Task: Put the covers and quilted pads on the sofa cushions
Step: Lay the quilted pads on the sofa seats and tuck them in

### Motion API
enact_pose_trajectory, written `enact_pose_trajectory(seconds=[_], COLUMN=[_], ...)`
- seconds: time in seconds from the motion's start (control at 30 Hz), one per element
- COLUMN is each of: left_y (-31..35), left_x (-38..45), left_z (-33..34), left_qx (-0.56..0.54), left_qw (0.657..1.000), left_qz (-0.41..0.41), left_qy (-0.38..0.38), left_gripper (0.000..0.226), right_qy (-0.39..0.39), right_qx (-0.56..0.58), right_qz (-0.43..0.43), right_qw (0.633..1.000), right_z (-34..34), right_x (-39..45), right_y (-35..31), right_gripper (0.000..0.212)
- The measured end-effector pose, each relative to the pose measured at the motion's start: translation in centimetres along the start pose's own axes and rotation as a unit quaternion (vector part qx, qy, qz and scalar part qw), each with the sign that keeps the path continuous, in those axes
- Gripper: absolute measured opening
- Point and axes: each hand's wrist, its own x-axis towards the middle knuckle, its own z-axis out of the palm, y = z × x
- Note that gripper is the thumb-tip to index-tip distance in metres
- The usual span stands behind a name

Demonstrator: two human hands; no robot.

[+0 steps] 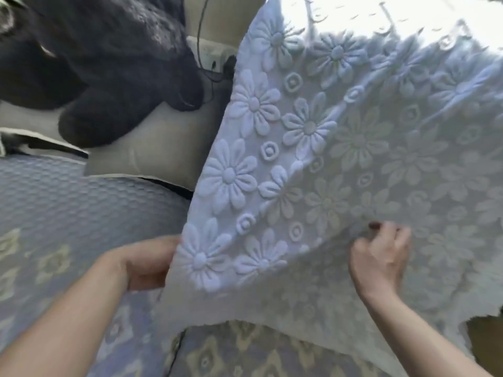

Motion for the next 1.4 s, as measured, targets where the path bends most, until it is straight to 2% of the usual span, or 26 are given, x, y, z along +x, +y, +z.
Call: enact_pose_trajectory(seconds=[0.03, 0.07, 0.13, 0.2, 0.27, 0.3, 0.33, 0.37, 0.4, 0.47, 0.5, 0.53, 0.57, 0.67, 0.73, 0.8, 0.87, 0.97, 1.03, 1.1, 1.17, 1.23, 1.27, 1.33, 1.37, 1.4], left_y=[-0.4, -1.0, -1.9, -2.1, -1.6, -1.3, -1.0, -0.8, -0.9, -1.5, -1.4, -0.5, 1.1, 8.9, 15.6, 22.0, 27.2, 31.7, 33.3, 34.9, 36.3, 36.8, 36.4, 34.2, 32.4, 29.9], left_x=[0.0, 0.4, 1.4, 2.6, 3.8, 4.2, 4.7, 5.4, 6.0, 7.5, 7.9, 8.3, 8.8, 10.3, 11.4, 12.4, 13.8, 16.6, 17.8, 18.0, 17.5, 17.8, 18.4, 19.4, 19.6, 19.5], left_z=[-0.3, -0.9, -2.4, -4.1, -4.3, -4.5, -5.0, -5.6, -6.5, -9.5, -10.6, -10.9, -10.8, -8.3, -6.3, -4.8, -3.7, -3.0, -3.1, -3.8, -4.4, -3.4, -2.3, 0.4, 1.5, 2.5], left_qx=[0.02, 0.001, -0.095, -0.171, -0.228, -0.23, -0.19, -0.123, -0.037, 0.139, 0.195, 0.233, 0.254, 0.275, 0.259, 0.269, 0.29, 0.227, 0.199, 0.203, 0.188, 0.229, 0.25, 0.246, 0.249, 0.268], left_qw=[0.998, 0.997, 0.992, 0.969, 0.958, 0.963, 0.973, 0.974, 0.954, 0.85, 0.811, 0.795, 0.794, 0.791, 0.776, 0.777, 0.8, 0.887, 0.896, 0.836, 0.741, 0.683, 0.681, 0.705, 0.696, 0.666], left_qz=[-0.009, 0.0, 0.082, 0.17, 0.148, 0.127, 0.13, 0.147, 0.153, 0.11, 0.065, 0.028, 0.023, 0.162, 0.255, 0.297, 0.303, 0.264, 0.281, 0.325, 0.361, 0.373, 0.371, 0.385, 0.404, 0.436], left_qy=[-0.053, -0.073, -0.035, -0.048, -0.091, -0.066, 0.007, 0.121, 0.255, 0.496, 0.547, 0.56, 0.552, 0.521, 0.516, 0.485, 0.429, 0.305, 0.281, 0.393, 0.535, 0.585, 0.58, 0.544, 0.539, 0.543], left_gripper=[0.017, 0.035, 0.063, 0.064, 0.058, 0.052, 0.044, 0.034, 0.022, 0.017, 0.012, 0.015, 0.029, 0.052, 0.05, 0.046, 0.051, 0.06, 0.031, 0.009, 0.007, 0.018, 0.028, 0.049, 0.054, 0.055], right_qy=[0.021, 0.032, 0.037, 0.031, 0.021, 0.019, 0.019, 0.024, 0.034, 0.055, 0.062, 0.073, 0.089, 0.115, 0.095, 0.08, 0.104, 0.125, 0.138, 0.147, 0.15, 0.152, 0.148, 0.141, 0.135, 0.127], right_qx=[0.027, 0.06, 0.098, 0.092, 0.055, 0.034, 0.014, -0.008, -0.029, -0.064, -0.076, -0.082, -0.086, -0.13, -0.173, -0.193, -0.185, -0.188, -0.192, -0.192, -0.196, -0.198, -0.198, -0.195, -0.194, -0.197], right_qz=[-0.041, -0.084, -0.161, -0.207, -0.238, -0.254, -0.271, -0.289, -0.308, -0.342, -0.353, -0.357, -0.354, -0.317, -0.287, -0.263, -0.27, -0.286, -0.288, -0.291, -0.294, -0.295, -0.294, -0.294, -0.293, -0.29], right_qw=[0.999, 0.994, 0.981, 0.974, 0.97, 0.966, 0.962, 0.957, 0.95, 0.936, 0.931, 0.928, 0.927, 0.932, 0.938, 0.942, 0.939, 0.931, 0.928, 0.926, 0.924, 0.922, 0.923, 0.925, 0.926, 0.928], right_z=[-0.1, -0.2, 0.0, 0.5, 1.0, 1.2, 1.4, 1.5, 1.6, 1.5, 1.4, 1.2, 0.9, 0.1, 0.5, 1.9, 3.0, 3.5, 3.5, 3.6, 3.7, 3.7, 3.7, 3.6, 3.5, 3.4], right_x=[0.0, 0.1, 0.8, 2.1, 3.7, 4.5, 5.3, 6.1, 7.0, 8.7, 9.6, 10.8, 12.2, 17.1, 19.4, 20.4, 20.7, 21.0, 21.2, 21.5, 21.5, 21.6, 21.6, 21.7, 21.8, 21.7], right_y=[-1.6, -3.6, -7.3, -10.3, -12.2, -12.8, -13.3, -13.9, -14.3, -15.7, -16.5, -17.3, -18.3, -20.2, -20.2, -19.6, -18.9, -18.6, -18.5, -18.4, -18.2, -18.2, -18.2, -18.3, -18.2, -18.2], right_gripper=[0.038, 0.036, 0.038, 0.044, 0.051, 0.054, 0.056, 0.059, 0.06, 0.056, 0.052, 0.048, 0.046, 0.047, 0.056, 0.062, 0.062, 0.06, 0.06, 0.061, 0.061, 0.06, 0.06, 0.06, 0.06, 0.06])
